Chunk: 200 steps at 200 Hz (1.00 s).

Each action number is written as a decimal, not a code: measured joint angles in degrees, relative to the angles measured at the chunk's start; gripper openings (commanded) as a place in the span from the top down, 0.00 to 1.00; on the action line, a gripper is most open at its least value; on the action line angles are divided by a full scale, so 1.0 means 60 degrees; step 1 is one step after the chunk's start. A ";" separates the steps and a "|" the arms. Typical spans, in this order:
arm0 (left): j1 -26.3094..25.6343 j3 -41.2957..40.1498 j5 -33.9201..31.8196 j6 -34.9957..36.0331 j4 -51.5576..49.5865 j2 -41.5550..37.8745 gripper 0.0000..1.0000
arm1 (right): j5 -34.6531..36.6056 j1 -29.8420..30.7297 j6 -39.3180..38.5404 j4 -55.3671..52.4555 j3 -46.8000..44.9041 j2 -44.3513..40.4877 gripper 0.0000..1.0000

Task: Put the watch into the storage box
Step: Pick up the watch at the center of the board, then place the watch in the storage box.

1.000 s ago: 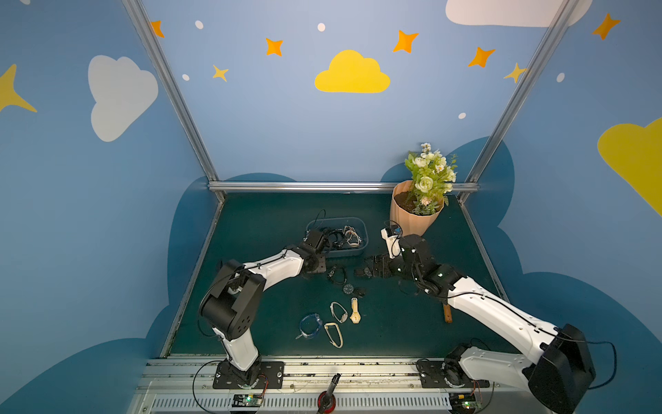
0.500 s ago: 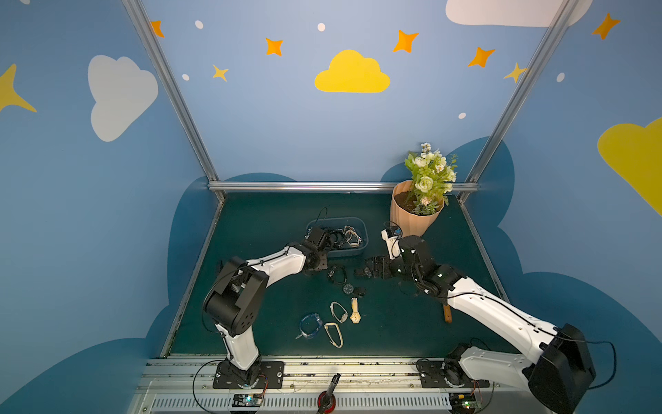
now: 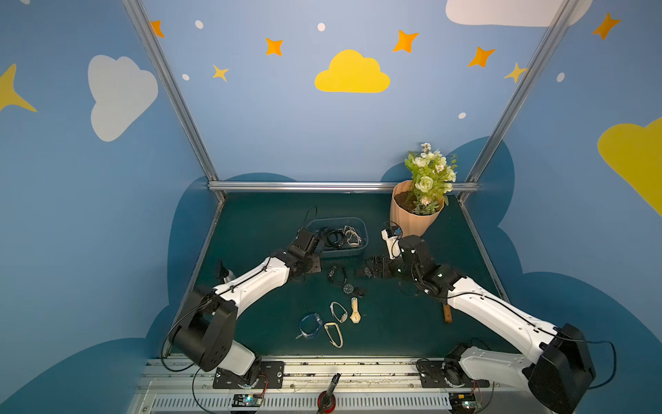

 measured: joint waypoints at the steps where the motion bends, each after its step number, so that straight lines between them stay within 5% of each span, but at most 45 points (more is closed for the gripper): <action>1: 0.0000 -0.0004 0.0022 0.0000 0.0000 -0.0055 0.84 | 0.0004 0.0000 0.0004 0.0000 0.0000 0.0000 0.16; 64: 0.0390 0.0699 0.0528 0.0324 0.0157 -0.0783 0.84 | 0.0007 0.0000 0.0044 0.0000 0.0000 0.0000 0.16; 200: 0.1045 0.4477 -0.0386 0.1370 0.0244 0.3909 0.84 | 0.0270 0.0000 0.0044 -0.0437 0.0000 -0.0499 0.16</action>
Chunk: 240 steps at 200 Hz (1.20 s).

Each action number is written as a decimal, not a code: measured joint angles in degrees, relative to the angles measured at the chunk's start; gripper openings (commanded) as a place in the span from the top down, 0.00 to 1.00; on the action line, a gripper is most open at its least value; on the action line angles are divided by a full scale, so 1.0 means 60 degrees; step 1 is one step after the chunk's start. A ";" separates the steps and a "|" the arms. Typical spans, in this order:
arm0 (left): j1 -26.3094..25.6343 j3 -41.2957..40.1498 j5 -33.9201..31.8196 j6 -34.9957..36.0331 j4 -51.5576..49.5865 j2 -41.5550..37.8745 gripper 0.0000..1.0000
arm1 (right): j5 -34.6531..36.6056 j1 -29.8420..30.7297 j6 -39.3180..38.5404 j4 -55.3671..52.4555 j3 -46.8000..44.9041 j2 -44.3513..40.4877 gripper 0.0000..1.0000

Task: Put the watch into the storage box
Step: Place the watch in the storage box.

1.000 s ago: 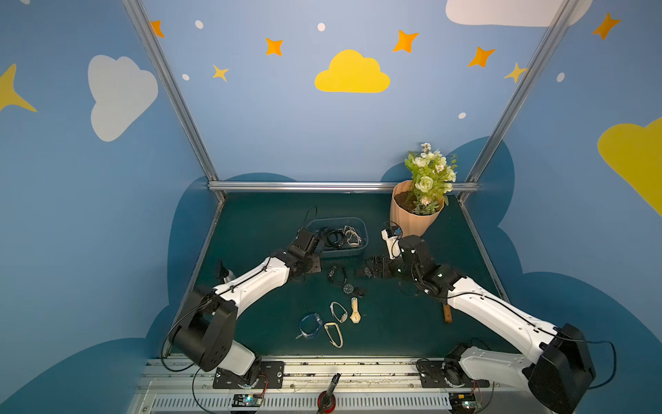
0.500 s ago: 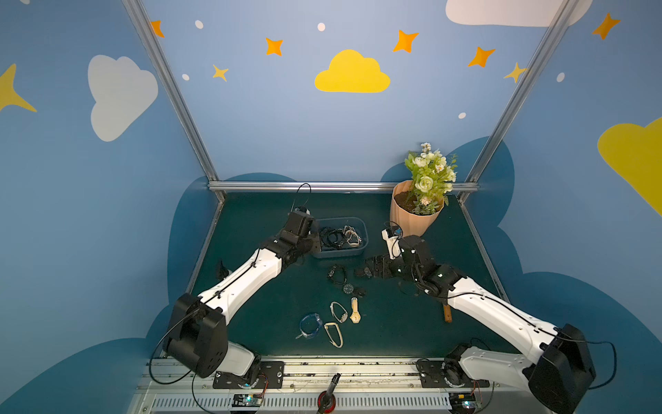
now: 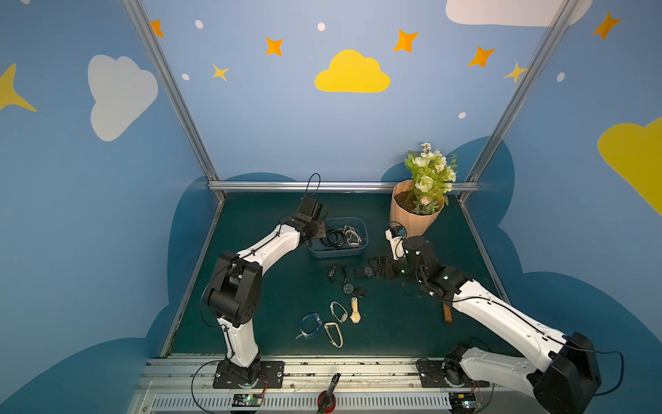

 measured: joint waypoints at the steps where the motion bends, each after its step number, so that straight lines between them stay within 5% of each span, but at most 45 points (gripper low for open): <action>1: 0.0004 0.0018 -0.0007 -0.0004 -0.0004 0.0036 0.84 | 0.0000 0.0000 0.0000 0.0000 0.0000 0.0000 0.15; 88: 0.0106 0.0787 -0.0117 0.0000 -0.0313 0.1395 0.78 | 0.0055 -0.0004 0.0000 -0.0007 0.0000 0.0004 0.16; 109: 0.0106 0.0918 -0.0113 0.0011 -0.0419 0.1603 0.66 | 0.0062 -0.0004 0.0000 -0.0007 0.0000 0.0018 0.16; 144: 0.0127 0.0914 -0.0040 -0.0087 -0.0594 0.1530 0.28 | 0.0066 -0.0011 0.0000 -0.0029 0.0000 0.0025 0.16; 191: 0.0131 0.0149 0.0386 -0.0291 -0.0433 -0.0262 0.00 | 0.0066 -0.0022 0.0018 -0.0084 0.0011 0.0153 0.16; 240: 0.0131 -0.1698 0.0867 -0.0674 0.0554 -0.3111 0.00 | 0.0062 -0.0062 0.0138 -0.0295 0.0066 0.0361 0.16</action>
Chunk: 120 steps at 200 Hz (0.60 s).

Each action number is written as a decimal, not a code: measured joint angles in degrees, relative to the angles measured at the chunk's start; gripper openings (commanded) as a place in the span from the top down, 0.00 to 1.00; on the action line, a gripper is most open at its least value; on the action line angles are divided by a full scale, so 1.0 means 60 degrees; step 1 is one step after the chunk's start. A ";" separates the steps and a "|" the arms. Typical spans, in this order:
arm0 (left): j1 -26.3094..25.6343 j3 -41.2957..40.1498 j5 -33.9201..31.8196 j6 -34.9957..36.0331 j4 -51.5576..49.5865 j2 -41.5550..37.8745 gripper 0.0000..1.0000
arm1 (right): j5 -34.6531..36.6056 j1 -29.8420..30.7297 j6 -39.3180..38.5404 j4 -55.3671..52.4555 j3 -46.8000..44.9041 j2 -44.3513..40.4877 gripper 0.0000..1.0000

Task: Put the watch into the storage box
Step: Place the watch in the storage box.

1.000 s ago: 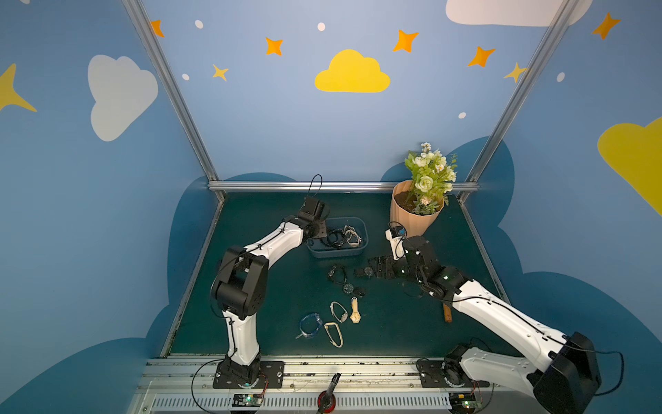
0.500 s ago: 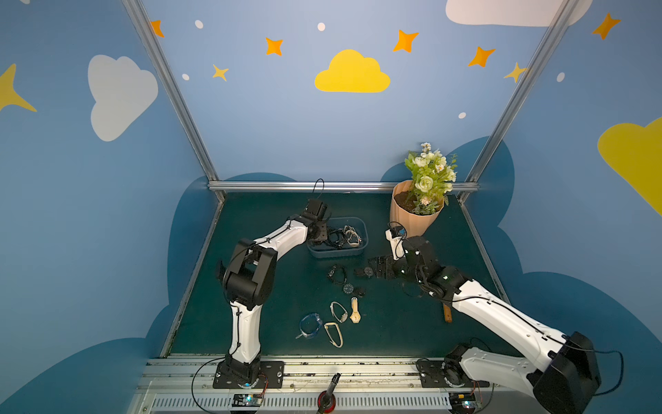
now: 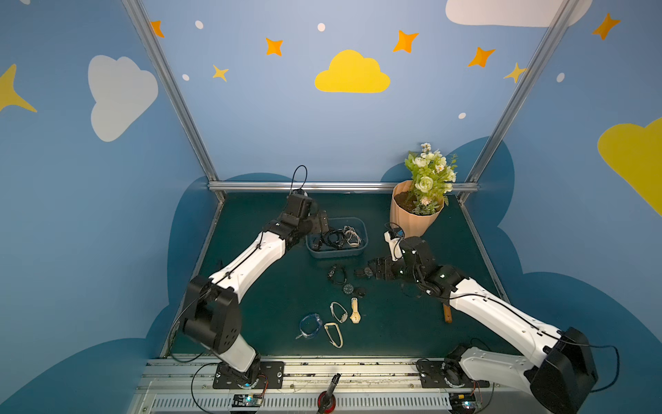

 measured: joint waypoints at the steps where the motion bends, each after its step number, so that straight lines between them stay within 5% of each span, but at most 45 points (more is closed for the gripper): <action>1: 0.0000 -0.0098 0.0018 -0.0011 0.0022 -0.0106 0.00 | -0.0004 0.0000 0.0011 -0.0004 0.0000 0.0004 0.16; 63: 0.0015 -0.4546 0.0656 -0.1217 0.1024 -0.3989 0.00 | -0.0339 0.0000 0.0430 -0.0299 0.0011 0.0364 0.16; 120: 0.0018 -0.6011 0.0506 -0.1953 0.1089 -0.5526 0.00 | -0.0852 0.0251 0.1286 -0.0288 -0.0302 0.0914 0.19</action>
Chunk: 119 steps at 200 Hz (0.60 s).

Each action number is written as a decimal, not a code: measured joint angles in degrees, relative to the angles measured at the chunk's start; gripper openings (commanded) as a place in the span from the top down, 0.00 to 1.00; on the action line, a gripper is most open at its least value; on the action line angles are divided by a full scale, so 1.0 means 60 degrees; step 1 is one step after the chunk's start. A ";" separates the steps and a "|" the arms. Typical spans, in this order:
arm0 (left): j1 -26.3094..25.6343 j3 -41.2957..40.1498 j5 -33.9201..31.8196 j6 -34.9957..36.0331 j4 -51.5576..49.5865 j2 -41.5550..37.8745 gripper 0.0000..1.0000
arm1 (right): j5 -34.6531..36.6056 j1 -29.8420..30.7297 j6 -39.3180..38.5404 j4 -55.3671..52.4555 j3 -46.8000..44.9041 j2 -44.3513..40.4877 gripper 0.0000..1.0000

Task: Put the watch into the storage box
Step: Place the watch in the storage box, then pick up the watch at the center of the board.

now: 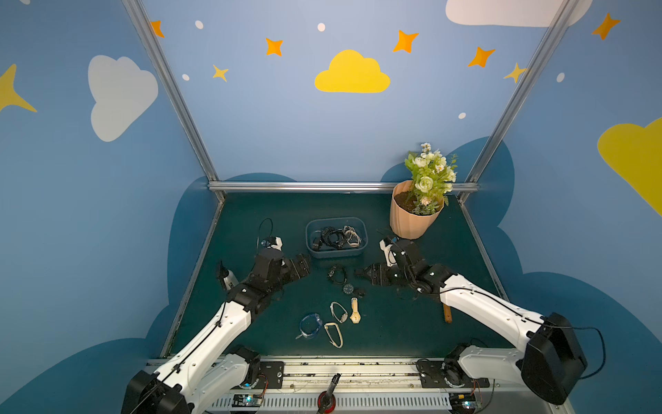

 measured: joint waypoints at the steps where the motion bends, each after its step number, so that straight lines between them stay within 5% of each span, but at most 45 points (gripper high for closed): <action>1: 0.0000 0.0000 -0.0004 -0.0004 0.0000 -0.0004 0.00 | 0.0000 0.0007 0.0018 0.0000 -0.0011 0.0004 0.19; 119: 0.0000 0.0000 -0.0007 -0.0313 0.0193 0.0120 0.00 | -0.0342 0.0616 0.1413 0.1013 -0.0783 0.1377 0.40</action>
